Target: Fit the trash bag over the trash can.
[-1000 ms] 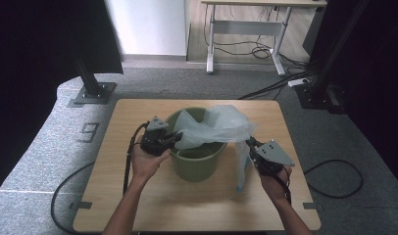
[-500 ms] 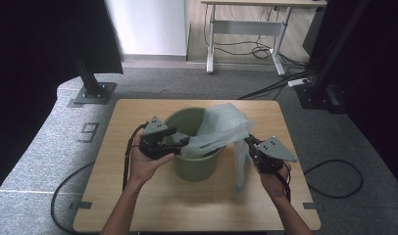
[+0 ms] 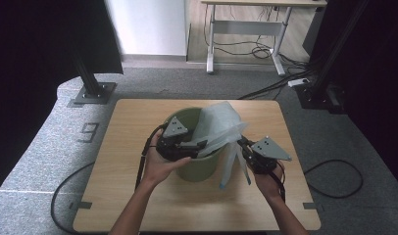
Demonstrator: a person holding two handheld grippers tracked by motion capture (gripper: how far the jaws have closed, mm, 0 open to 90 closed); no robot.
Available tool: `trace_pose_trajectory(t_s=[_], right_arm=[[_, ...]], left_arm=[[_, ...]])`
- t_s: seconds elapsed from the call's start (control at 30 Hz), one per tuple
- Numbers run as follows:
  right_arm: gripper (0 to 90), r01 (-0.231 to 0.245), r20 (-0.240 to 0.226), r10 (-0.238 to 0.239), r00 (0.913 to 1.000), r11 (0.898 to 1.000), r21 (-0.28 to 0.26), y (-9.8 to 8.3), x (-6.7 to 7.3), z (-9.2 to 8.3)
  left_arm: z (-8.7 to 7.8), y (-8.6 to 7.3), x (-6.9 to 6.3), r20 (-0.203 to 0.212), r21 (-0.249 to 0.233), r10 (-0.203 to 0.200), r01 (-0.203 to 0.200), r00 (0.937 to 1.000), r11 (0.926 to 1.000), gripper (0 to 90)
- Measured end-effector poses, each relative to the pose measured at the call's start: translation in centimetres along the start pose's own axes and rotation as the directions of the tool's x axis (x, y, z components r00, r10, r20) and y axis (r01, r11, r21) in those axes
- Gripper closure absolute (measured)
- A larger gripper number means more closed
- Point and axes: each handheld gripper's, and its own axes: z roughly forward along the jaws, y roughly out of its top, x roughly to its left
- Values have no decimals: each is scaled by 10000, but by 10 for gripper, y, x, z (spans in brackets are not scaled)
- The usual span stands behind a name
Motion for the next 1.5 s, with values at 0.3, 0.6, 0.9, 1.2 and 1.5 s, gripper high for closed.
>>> trace_pose_trajectory(t_s=[0.3, 0.6, 0.9, 1.2, 1.5], right_arm=[[887, -310, -184, 309, 9994, 9995, -66, -5, -1, 0], [852, -778, -815, 773, 9937, 9970, -19, -21, -3, -3], [712, -1562, -979, 1586, 9825, 9872, 319, -47, -4, -1], [372, -2331, -906, 2338, 9681, 9723, 177, -79, 21, 5], [353, -3432, -1061, 3467, 9320, 9379, 505, -94, 32, 20]], left_arm=[[13, -5, 0, 423, 563, 201, -225, 9989, 9982, 861], [5, -11, 11, 555, 654, -208, 172, 9982, 9977, 900], [-12, -21, 32, -102, 560, -715, 720, 9974, 9958, 900], [-24, -31, 45, -433, 637, -1047, 1073, 9936, 9922, 900], [-29, -35, 50, -431, 566, -1149, 1173, 9924, 9915, 900]])
